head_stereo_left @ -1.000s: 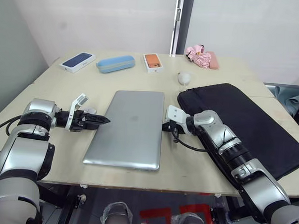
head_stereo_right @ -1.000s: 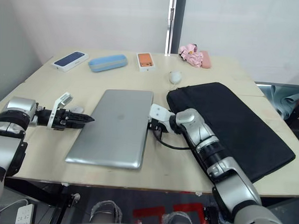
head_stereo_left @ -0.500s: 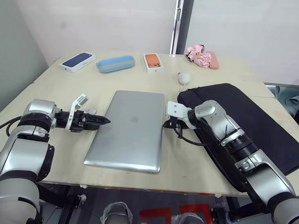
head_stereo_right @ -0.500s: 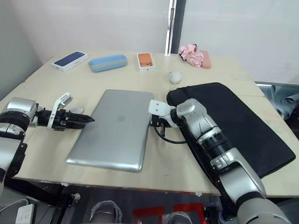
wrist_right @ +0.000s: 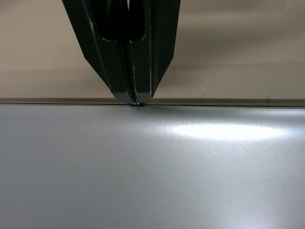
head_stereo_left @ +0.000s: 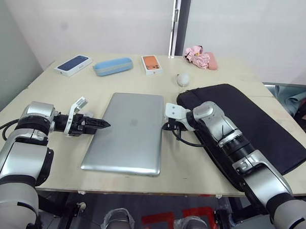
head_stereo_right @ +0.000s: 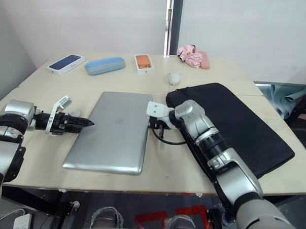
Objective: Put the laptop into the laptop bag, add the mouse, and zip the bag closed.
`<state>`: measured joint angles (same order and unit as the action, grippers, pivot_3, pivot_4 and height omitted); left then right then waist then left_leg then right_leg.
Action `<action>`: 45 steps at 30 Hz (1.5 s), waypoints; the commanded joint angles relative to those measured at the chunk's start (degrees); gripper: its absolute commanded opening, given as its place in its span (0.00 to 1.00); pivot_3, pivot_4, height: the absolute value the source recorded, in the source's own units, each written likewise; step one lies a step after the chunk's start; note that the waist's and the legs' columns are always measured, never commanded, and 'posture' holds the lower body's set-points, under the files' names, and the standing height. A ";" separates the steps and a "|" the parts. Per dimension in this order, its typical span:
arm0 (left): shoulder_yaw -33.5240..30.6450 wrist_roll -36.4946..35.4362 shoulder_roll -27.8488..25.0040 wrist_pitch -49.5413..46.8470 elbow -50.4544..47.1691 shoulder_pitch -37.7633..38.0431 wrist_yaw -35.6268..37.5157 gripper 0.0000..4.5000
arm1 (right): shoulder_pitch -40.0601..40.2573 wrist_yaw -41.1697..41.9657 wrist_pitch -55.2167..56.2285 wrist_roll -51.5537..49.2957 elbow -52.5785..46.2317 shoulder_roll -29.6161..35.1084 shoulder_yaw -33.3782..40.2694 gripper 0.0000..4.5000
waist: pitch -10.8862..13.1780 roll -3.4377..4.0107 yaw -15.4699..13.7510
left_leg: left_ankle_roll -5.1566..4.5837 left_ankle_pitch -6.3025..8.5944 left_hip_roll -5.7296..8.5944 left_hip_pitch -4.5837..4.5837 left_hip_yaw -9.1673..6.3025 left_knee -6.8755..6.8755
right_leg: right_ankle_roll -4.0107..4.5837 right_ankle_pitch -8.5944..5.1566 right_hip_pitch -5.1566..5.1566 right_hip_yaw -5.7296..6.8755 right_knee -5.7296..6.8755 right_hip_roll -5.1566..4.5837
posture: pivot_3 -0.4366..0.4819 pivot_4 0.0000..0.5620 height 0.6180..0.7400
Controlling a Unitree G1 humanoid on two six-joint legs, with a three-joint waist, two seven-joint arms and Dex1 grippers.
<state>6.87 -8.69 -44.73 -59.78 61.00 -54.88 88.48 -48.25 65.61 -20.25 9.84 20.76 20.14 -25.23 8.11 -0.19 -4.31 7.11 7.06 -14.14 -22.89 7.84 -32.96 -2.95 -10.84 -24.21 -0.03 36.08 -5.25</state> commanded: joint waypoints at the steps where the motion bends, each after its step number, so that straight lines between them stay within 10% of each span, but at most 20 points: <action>1: -1.06 -2.91 2.38 -0.75 -2.69 -1.26 3.01 1.00 | -0.21 -1.39 2.54 -2.00 -1.51 -4.62 -0.61 0.01 | 0.00 0.01 0.25 | 0.00 0.00 0.00 0.00 0.00 0.00 | 0.00 0.00 0.00 0.00 0.00 0.00 | 0.48 0.27 1.00; 34: -1.62 -12.75 -4.76 -10.50 -19.63 7.57 1.50 1.00 | 3.62 -1.90 3.44 -1.97 -2.21 -1.89 0.73 0.01 | 0.15 0.04 0.52 | 0.10 -0.03 -0.03 -0.20 0.03 0.61 | 0.15 -0.09 -0.09 0.18 -0.67 0.08 | 0.48 0.27 1.00; 45: -6.52 -18.36 -6.13 -15.31 -25.53 10.90 -3.78 0.18 | 4.71 -1.84 3.26 -2.39 -3.37 -0.55 1.40 0.00 | 0.14 0.03 0.40 | 0.11 -0.03 -0.02 -0.20 0.02 0.60 | 0.15 -0.09 -0.09 0.20 -0.66 0.08 | 0.48 0.27 1.00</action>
<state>1.66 -25.66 -49.49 -74.48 39.26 -44.09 85.64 -44.08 64.08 -17.60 8.31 19.58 19.88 -24.07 8.25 -0.16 -3.91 7.22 7.03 -14.16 -23.08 7.86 -32.35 -2.79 -10.92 -24.29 0.17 35.42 -5.17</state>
